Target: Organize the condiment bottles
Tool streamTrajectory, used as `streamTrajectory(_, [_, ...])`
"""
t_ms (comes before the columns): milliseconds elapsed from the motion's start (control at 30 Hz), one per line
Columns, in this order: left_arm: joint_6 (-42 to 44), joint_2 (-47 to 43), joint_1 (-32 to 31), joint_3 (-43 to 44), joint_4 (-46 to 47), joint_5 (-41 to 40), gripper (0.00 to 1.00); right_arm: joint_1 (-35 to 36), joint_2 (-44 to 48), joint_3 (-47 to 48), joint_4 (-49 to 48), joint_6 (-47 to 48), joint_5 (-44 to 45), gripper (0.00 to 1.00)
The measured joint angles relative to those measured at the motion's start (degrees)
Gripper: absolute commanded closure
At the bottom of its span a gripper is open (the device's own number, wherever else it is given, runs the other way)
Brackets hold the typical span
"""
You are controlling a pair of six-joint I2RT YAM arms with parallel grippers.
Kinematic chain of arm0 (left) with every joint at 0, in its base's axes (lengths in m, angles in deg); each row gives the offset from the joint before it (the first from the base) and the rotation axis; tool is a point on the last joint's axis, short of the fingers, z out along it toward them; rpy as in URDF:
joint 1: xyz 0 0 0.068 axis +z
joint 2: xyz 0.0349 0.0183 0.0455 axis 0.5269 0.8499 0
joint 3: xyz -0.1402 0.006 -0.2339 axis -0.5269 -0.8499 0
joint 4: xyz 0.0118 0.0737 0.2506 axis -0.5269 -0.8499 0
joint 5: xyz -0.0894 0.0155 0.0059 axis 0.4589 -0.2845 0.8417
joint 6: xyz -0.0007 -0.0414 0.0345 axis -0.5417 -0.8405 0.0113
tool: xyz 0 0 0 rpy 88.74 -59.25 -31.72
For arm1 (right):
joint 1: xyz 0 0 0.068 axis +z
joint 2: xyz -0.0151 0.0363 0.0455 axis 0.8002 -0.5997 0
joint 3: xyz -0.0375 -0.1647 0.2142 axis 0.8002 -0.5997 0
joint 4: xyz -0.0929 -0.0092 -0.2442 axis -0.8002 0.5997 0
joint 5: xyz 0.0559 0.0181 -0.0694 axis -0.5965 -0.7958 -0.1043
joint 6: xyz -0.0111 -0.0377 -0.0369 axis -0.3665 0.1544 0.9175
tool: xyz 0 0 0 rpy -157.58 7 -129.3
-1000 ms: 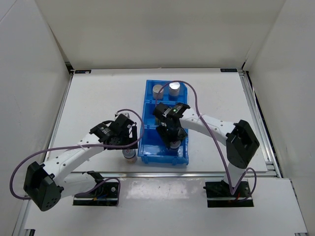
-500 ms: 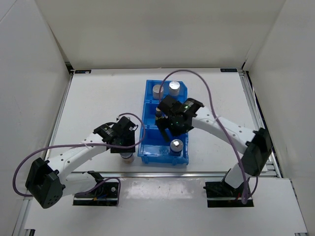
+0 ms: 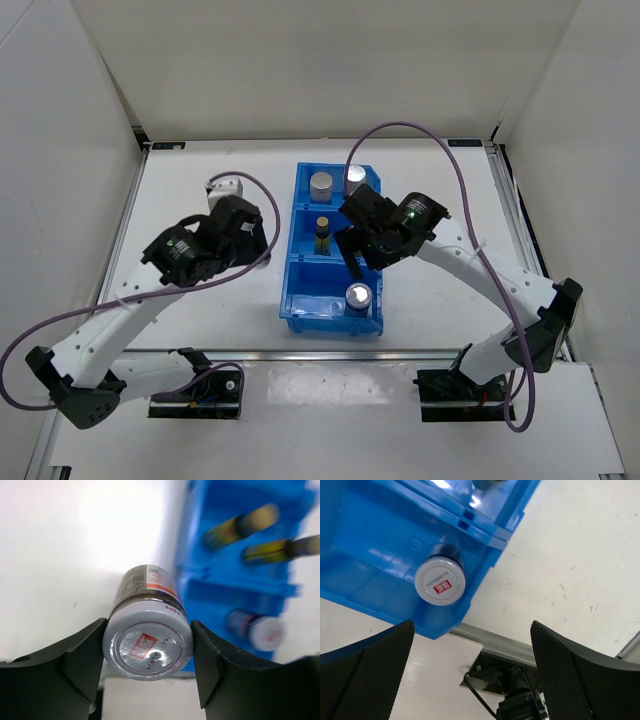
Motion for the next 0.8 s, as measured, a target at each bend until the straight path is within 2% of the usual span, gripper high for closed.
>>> streamTrajectory(167, [2.21,2.54,-7.34,10.36,0.96,-5.11,0.89,-0.83,1.90,-4.90,0.57,-1.68,0.35,0.00])
streamTrajectory(367, [4.39,14.16,-16.22,8.81,4.79,-5.97,0.89,-5.73,5.57,-6.93,1.07,-3.76,0.44,0.00])
streamTrajectory(533, [5.92,17.99,-17.00,-1.40,14.78,-1.66,0.89,-10.40,9.64,-6.99,2.54,-5.60,1.44,0.00])
streamTrajectory(600, [6.47,19.34,-16.68,-3.52,16.68,-0.52,0.85,-12.59,11.32,-6.99,2.95,-5.64,1.20,0.00])
streamTrajectory(667, [6.58,20.72,-16.02,-4.17,18.10,0.92,0.85,-14.45,12.39,-6.99,3.37,-5.46,1.01,0.00])
streamTrajectory(800, [5.79,24.04,-14.03,-6.08,21.46,3.06,0.71,-16.06,12.81,-6.99,4.76,-4.79,-0.09,0.00])
